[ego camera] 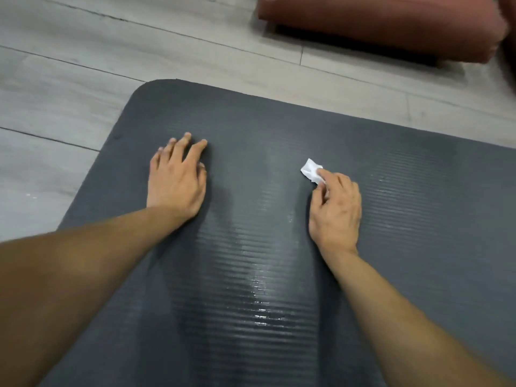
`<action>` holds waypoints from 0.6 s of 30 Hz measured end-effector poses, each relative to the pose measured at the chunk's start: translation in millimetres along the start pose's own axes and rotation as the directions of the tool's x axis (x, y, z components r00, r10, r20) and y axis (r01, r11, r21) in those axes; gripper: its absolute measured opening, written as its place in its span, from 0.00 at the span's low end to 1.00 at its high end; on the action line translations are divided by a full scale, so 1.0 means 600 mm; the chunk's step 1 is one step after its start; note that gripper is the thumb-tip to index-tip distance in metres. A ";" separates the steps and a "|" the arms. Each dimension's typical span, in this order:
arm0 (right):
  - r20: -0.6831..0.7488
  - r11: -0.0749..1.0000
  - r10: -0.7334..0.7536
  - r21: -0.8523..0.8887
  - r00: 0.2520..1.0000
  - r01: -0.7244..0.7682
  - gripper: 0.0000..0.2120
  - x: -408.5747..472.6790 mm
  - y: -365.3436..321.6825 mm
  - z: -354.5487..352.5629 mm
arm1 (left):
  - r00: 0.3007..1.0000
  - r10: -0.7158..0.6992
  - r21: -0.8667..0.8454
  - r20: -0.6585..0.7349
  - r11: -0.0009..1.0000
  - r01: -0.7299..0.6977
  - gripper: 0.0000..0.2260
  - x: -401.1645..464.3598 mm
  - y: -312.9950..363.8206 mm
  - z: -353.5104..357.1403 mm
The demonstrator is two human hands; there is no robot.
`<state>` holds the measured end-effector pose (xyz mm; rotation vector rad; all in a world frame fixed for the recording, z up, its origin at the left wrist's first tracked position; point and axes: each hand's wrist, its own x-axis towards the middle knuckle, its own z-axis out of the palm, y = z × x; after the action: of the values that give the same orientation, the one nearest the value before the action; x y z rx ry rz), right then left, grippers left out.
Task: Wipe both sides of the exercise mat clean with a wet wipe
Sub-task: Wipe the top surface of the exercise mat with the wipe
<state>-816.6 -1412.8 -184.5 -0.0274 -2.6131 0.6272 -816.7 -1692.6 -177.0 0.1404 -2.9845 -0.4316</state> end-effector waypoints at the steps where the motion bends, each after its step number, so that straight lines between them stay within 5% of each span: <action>1: 0.003 1.000 0.004 0.003 1.000 -0.004 0.13 0.002 -0.002 0.001 | 1.000 -0.016 -0.002 0.003 1.000 0.016 0.25 0.013 -0.006 0.002; 11: 0.055 0.988 0.075 -0.136 0.996 -0.067 0.16 0.018 -0.015 0.004 | 0.997 -0.062 0.046 0.035 0.997 0.061 0.26 0.028 -0.005 0.008; 14: 0.090 0.978 -0.072 -0.190 0.993 0.088 0.16 0.038 -0.010 -0.006 | 0.997 -0.065 0.049 0.043 0.997 0.063 0.26 0.032 -0.004 0.007; 16: 0.032 0.978 -0.116 -0.173 0.993 0.120 0.16 0.096 0.014 -0.013 | 0.997 -0.059 0.042 0.050 0.998 0.057 0.26 0.035 -0.001 0.008; 18: -0.092 0.985 -0.018 -0.171 0.996 0.002 0.16 0.175 0.052 -0.011 | 0.997 -0.065 0.039 0.049 0.997 0.063 0.26 0.037 0.001 0.006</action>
<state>-910.7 -1369.1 -148.3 -0.0951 -2.5671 0.3866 -839.0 -1693.7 -177.7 0.2326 -3.0460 -0.3922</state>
